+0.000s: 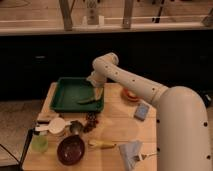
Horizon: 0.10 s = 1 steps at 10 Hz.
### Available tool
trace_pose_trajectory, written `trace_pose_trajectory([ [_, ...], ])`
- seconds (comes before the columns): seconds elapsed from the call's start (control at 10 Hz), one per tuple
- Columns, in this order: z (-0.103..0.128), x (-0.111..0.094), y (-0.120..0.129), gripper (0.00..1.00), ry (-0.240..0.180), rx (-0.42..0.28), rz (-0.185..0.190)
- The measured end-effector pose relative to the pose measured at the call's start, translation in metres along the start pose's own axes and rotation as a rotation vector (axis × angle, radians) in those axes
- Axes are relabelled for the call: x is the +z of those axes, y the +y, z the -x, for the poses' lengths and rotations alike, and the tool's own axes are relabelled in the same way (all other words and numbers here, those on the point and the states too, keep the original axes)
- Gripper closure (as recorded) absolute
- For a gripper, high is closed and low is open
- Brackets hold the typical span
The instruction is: Place pepper in tray
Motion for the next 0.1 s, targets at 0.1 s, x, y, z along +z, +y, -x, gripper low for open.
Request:
trace_pose_trajectory([
  [0.1,0.0,0.0,0.0,0.2,0.0,0.0,0.0],
])
